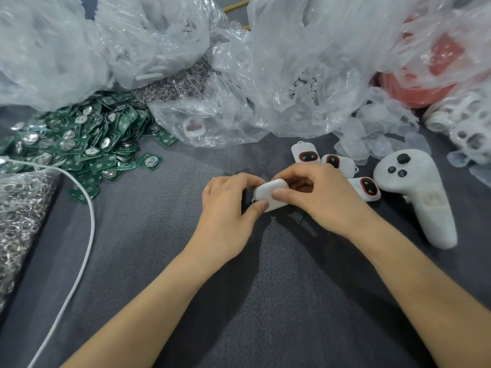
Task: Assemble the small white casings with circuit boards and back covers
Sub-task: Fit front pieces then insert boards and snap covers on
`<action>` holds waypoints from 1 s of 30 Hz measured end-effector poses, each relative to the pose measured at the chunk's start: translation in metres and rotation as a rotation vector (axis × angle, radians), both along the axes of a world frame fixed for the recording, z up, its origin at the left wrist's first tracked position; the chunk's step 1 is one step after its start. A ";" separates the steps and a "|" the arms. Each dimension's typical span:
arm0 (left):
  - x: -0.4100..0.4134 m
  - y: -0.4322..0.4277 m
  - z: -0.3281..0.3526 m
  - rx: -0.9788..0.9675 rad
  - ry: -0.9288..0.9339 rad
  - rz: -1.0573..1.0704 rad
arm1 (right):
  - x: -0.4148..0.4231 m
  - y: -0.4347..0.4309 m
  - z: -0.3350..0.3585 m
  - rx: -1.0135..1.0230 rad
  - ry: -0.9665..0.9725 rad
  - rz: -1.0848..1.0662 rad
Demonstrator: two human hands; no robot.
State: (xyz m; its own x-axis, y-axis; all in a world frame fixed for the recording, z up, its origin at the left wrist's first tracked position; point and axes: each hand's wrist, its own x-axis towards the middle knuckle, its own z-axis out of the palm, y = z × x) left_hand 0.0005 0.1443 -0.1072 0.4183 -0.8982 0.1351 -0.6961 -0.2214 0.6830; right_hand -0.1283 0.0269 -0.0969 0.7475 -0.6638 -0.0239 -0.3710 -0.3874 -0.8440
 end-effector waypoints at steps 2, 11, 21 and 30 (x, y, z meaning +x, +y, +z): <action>0.000 0.000 0.001 -0.019 0.075 -0.015 | -0.002 -0.001 0.000 0.044 -0.019 0.027; 0.000 0.000 0.008 -0.269 0.476 0.046 | 0.000 0.004 0.005 0.149 -0.269 -0.012; 0.002 0.002 0.010 -0.337 0.357 0.021 | 0.000 0.010 0.012 0.101 -0.336 -0.020; 0.008 -0.002 0.004 -0.246 0.641 -0.066 | 0.004 0.011 0.000 0.172 -0.391 -0.115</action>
